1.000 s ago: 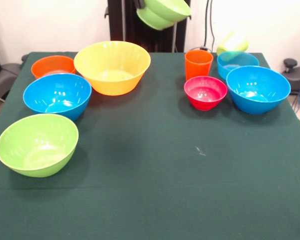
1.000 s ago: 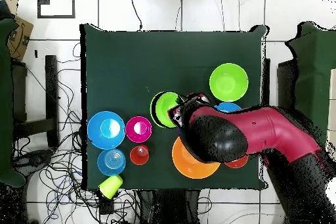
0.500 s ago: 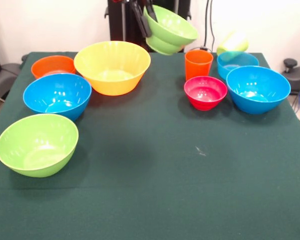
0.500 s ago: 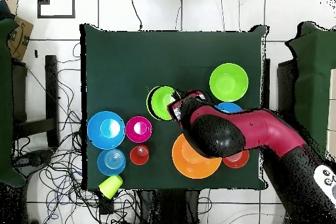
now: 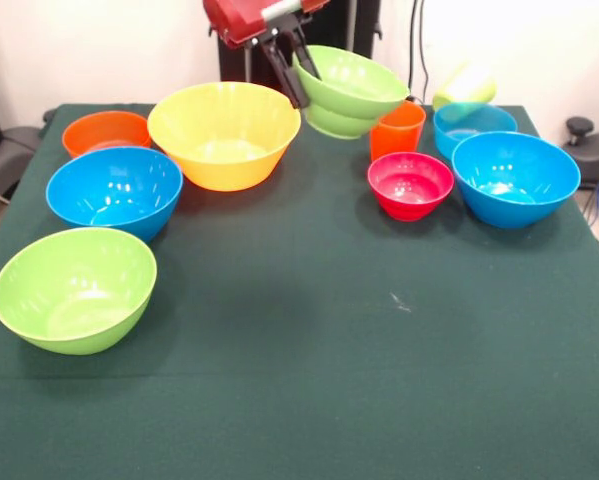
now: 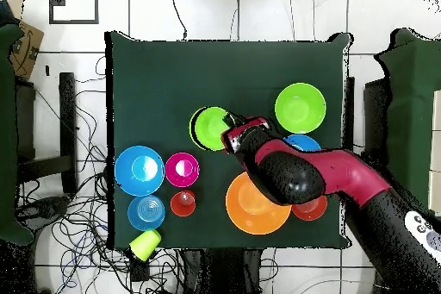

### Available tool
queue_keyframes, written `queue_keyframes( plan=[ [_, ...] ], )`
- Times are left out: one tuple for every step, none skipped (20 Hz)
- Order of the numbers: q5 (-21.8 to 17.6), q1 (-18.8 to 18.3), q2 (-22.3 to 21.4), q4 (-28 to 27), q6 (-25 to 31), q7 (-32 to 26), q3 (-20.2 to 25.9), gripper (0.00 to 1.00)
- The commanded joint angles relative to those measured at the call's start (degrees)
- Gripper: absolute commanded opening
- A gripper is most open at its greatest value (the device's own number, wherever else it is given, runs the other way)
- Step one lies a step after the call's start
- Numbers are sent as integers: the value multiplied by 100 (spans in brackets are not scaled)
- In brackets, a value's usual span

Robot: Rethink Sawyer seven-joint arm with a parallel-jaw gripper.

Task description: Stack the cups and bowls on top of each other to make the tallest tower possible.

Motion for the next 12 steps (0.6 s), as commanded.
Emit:
queue_keyframes(
  plan=[
    [-453,108,819,-144,-213,65,-162,0],
    [-465,110,884,-181,-199,39,-162,0],
    [-488,107,939,-209,-210,17,-163,0],
    [-531,108,1027,-265,-225,-19,-175,0],
    [-574,109,1114,-320,-241,-55,-187,0],
    [-617,110,1202,-376,-256,-92,-199,0],
    [-655,91,1249,-387,-286,-98,-175,0],
    [-693,71,1296,-398,-317,-105,-150,0],
    [-731,52,1344,-408,-347,-111,-126,0],
    [-769,32,1391,-419,-377,-118,-101,0],
    [-794,26,1433,-440,-394,-105,-86,0],
    [-819,21,1475,-462,-410,-93,-71,0]
  ],
)
